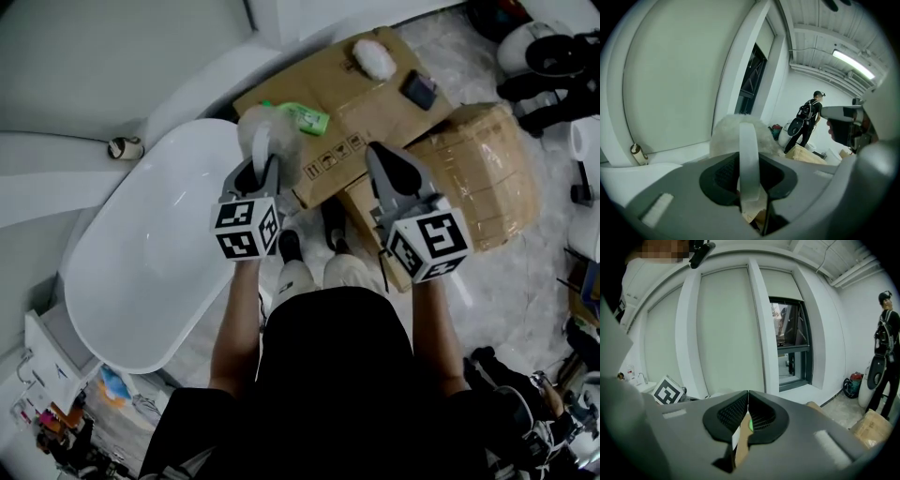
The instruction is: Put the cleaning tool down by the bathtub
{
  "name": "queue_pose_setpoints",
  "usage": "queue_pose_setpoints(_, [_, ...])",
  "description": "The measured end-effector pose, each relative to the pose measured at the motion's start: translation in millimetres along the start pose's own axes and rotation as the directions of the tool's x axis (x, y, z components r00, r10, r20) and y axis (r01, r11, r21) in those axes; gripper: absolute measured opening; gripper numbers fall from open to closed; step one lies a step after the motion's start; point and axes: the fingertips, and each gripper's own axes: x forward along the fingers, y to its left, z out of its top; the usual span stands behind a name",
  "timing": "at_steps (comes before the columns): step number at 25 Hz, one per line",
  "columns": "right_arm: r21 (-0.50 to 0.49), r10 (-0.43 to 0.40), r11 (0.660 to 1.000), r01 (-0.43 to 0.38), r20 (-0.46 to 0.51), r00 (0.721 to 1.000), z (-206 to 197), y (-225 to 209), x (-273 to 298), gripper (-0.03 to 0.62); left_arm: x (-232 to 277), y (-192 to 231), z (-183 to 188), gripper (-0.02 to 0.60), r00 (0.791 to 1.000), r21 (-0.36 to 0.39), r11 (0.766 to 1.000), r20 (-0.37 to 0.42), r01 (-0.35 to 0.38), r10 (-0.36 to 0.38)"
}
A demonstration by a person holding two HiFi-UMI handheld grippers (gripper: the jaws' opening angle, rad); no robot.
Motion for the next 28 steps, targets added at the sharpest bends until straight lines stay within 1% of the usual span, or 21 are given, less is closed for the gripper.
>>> queue_pose_setpoints(8, [-0.005,0.075,0.997,-0.076,-0.053,0.996,-14,-24,27,0.009,32,-3,-27,0.08,0.997,-0.04,0.998,-0.058,-0.054,0.051])
queue_pose_setpoints(16, [0.002,0.143,0.99,-0.144,-0.101,0.984,-33,-42,52,0.009,64,2,-53,0.081,0.988,-0.061,0.992,-0.113,-0.112,0.105])
queue_pose_setpoints(21, [0.004,0.174,0.985,-0.175,-0.126,0.977,-44,-54,67,0.009,84,-1,-71,0.081,0.982,-0.06,0.99,-0.147,-0.127,0.117])
queue_pose_setpoints(28, [0.009,0.214,0.976,-0.216,-0.156,0.964,-62,-63,82,0.009,104,-1,-101,0.082,0.973,-0.079,0.986,-0.191,-0.148,0.13])
